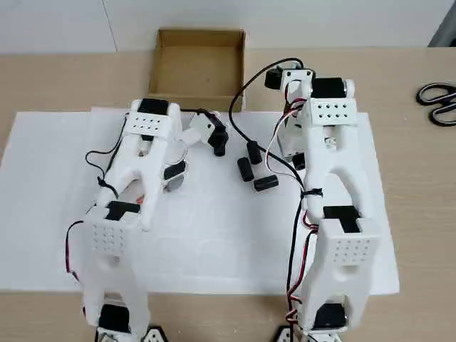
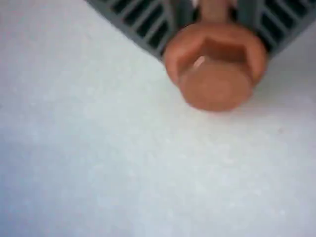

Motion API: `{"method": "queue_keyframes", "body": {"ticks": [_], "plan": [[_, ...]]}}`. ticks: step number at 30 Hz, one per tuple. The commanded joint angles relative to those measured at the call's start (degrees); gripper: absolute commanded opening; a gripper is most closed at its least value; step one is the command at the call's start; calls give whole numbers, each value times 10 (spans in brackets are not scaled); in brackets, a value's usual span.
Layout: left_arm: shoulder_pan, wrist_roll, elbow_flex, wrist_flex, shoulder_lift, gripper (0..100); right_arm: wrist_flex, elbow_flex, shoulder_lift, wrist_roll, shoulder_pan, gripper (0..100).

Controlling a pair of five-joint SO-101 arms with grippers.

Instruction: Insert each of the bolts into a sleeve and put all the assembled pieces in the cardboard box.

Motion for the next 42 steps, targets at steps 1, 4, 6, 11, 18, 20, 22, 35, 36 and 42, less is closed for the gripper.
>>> {"method": "queue_keyframes", "body": {"ticks": [1,4,6,11,18,20,22,35,36,42], "plan": [[16,1,-31,9,-1,5,7,-4,-47,2,0,3],[26,23,-44,10,-14,5,7,-4,-47,2,2,3],[31,34,-46,10,-39,5,7,-4,-47,3,4,3],[34,56,-44,10,-130,5,5,-8,-50,5,2,3],[20,178,-43,10,-294,5,7,-4,-202,5,1,3],[15,216,-36,11,-342,5,7,-4,-264,5,1,3],[17,236,-12,11,-391,5,7,10,-332,5,1,3],[18,247,223,-25,-760,5,-37,382,-830,5,3,3],[19,247,245,-37,-779,5,-57,423,-858,4,1,3],[19,423,344,-122,-855,5,-228,690,-992,-11,-25,4]]}}
